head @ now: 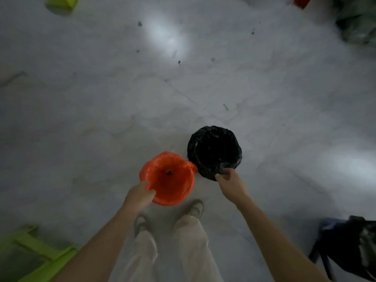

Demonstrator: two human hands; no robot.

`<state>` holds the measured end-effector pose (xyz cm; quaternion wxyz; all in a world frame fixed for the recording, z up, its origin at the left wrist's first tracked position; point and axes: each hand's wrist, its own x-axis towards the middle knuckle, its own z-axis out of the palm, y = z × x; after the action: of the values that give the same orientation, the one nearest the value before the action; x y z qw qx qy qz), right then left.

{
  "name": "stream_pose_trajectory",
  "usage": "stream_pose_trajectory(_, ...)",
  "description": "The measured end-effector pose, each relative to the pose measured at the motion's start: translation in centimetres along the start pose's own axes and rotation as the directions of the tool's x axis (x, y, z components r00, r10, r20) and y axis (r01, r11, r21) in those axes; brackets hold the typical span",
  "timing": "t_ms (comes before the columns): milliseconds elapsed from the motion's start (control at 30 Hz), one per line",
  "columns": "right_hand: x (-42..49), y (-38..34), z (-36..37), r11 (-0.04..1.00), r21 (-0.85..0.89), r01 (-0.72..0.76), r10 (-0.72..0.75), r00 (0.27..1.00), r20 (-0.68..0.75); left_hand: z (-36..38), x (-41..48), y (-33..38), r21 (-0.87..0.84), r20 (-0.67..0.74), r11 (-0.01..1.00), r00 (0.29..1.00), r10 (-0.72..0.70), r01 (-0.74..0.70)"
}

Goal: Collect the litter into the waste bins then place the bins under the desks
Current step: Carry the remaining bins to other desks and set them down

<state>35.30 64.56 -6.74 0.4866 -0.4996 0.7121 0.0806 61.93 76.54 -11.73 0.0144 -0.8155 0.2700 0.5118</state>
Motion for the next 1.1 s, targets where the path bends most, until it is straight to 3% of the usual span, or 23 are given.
stream_pose_trajectory(167,12.5,2.9,4.3,0.949,0.233,-0.211,0.199,0.977,0.076,4.1,8.4,-1.2,-0.076,0.044,0.982,0.984,-0.172,0.175)
stream_pose_trajectory(367,23.9,8.0,11.9,0.664,0.562,-0.494,0.438,0.866,0.243,8.7,17.4,-4.0,-0.212,0.068,0.905,0.929,-0.363,0.369)
stream_pose_trajectory(600,36.0,10.8,18.2,0.27,0.845,-0.462,0.519,0.809,0.277,13.9,28.0,-9.6,-0.271,0.12,0.803,0.846,-0.519,0.531)
stream_pose_trajectory(667,37.9,11.7,18.9,0.226,0.879,-0.42,0.553,0.798,0.239,14.2,29.6,-10.4,-0.289,0.099,0.806,0.853,-0.512,0.517)
stream_pose_trajectory(867,34.0,10.6,15.0,0.201,0.917,-0.345,0.645,0.751,0.141,10.7,27.8,-7.3,-0.246,0.03,0.89,0.921,-0.388,0.383)
stream_pose_trajectory(1100,15.3,8.7,4.1,0.095,0.955,-0.282,0.711,0.69,0.134,-0.1,14.5,5.9,-0.051,-0.059,0.979,0.978,-0.201,0.198)
